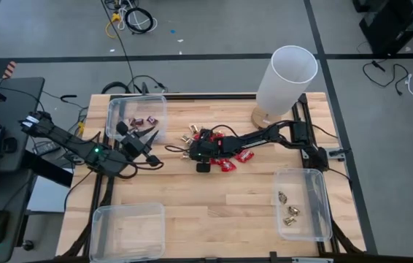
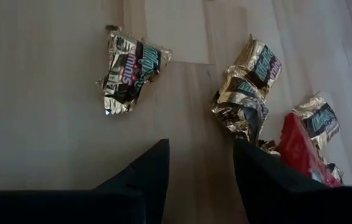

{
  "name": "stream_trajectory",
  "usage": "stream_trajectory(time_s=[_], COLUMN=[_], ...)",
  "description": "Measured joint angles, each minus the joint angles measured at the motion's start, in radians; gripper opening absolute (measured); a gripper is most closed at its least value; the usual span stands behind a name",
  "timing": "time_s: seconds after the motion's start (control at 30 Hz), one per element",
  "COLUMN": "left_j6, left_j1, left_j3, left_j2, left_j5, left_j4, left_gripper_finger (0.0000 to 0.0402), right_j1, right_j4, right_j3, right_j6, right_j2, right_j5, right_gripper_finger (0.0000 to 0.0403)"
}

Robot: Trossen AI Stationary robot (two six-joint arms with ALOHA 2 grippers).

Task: Sort candy
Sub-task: Put the gold chocolate into the bottom right transparent bin

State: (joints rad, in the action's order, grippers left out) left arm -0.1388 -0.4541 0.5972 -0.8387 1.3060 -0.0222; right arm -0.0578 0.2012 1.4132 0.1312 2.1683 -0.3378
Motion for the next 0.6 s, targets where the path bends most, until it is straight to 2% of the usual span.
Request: stream_trajectory(time_s=[0.27,0.6], left_j6=[0.015,0.022], left_j1=[0.000,0.000], left_j3=[0.000,0.000], left_j2=[0.000,-0.001], left_j5=[-0.001,-0.001], left_j4=[-0.017,-0.041], left_gripper_finger=[0.0082,0.0082], right_j1=[0.017,0.014], right_j4=[0.030,0.167], right_j3=[-0.002,-0.002], right_j6=[0.003,-0.009], right_j2=[-0.034,-0.056], right_j5=[-0.008,-0.009], right_gripper_finger=[0.0164,0.0163])
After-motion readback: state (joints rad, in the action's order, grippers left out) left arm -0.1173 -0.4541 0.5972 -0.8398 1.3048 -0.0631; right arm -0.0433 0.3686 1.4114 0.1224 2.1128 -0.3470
